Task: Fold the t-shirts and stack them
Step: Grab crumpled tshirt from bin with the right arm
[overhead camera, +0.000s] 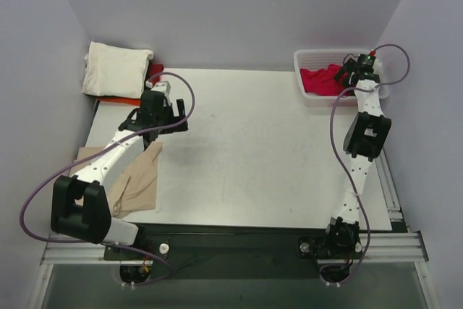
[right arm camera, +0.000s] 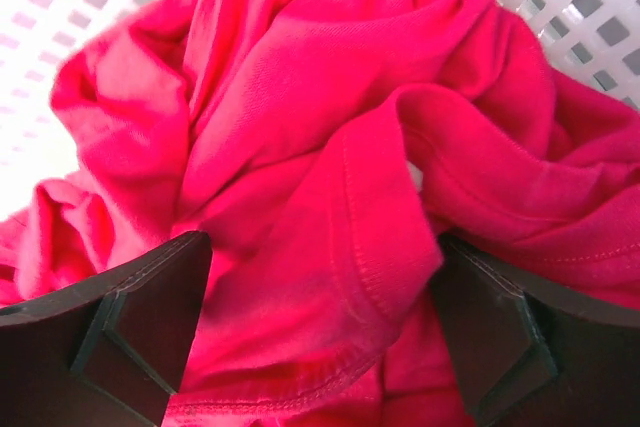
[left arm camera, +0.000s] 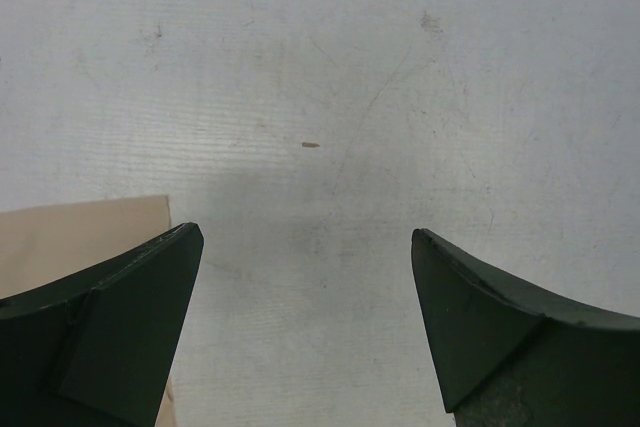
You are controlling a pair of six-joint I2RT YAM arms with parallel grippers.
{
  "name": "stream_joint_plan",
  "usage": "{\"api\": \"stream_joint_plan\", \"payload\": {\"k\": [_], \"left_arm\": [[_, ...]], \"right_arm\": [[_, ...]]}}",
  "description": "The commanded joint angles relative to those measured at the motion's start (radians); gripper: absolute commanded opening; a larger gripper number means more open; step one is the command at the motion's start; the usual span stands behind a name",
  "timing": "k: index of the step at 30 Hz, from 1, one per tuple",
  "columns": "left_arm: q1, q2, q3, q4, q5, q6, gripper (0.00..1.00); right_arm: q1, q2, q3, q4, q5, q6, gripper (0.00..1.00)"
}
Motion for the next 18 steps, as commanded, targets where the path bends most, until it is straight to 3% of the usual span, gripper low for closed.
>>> {"api": "stream_joint_plan", "payload": {"k": [1, 3, 5, 6, 7, 11, 12, 18], "left_arm": [[-0.013, 0.019, 0.062, 0.065, -0.006, -0.017, 0.97], [-0.016, 0.030, 0.074, 0.068, -0.012, -0.018, 0.97], [-0.019, 0.034, 0.080, 0.070, -0.017, -0.017, 0.97], [-0.020, 0.039, 0.085, 0.070, -0.019, -0.015, 0.97], [-0.020, 0.039, 0.088, 0.071, -0.022, -0.014, 0.97], [-0.020, 0.045, 0.096, 0.071, -0.028, -0.010, 0.97], [-0.020, 0.050, 0.096, 0.073, -0.026, -0.010, 0.97], [-0.025, 0.058, 0.097, 0.080, -0.017, -0.010, 0.98]], "right_arm": [[-0.024, 0.028, 0.068, 0.018, -0.071, 0.076, 0.91], [-0.028, 0.034, 0.078, 0.018, -0.085, 0.097, 0.86], [-0.035, 0.044, 0.076, 0.023, -0.107, 0.111, 0.70], [-0.038, 0.047, 0.078, 0.024, -0.113, 0.127, 0.61], [-0.039, 0.048, 0.078, 0.026, -0.116, 0.134, 0.45], [-0.038, 0.048, 0.076, 0.030, -0.115, 0.142, 0.04], [-0.036, 0.045, 0.075, 0.030, -0.113, 0.142, 0.00], [-0.013, -0.008, 0.058, 0.049, -0.102, 0.107, 0.00]]}}
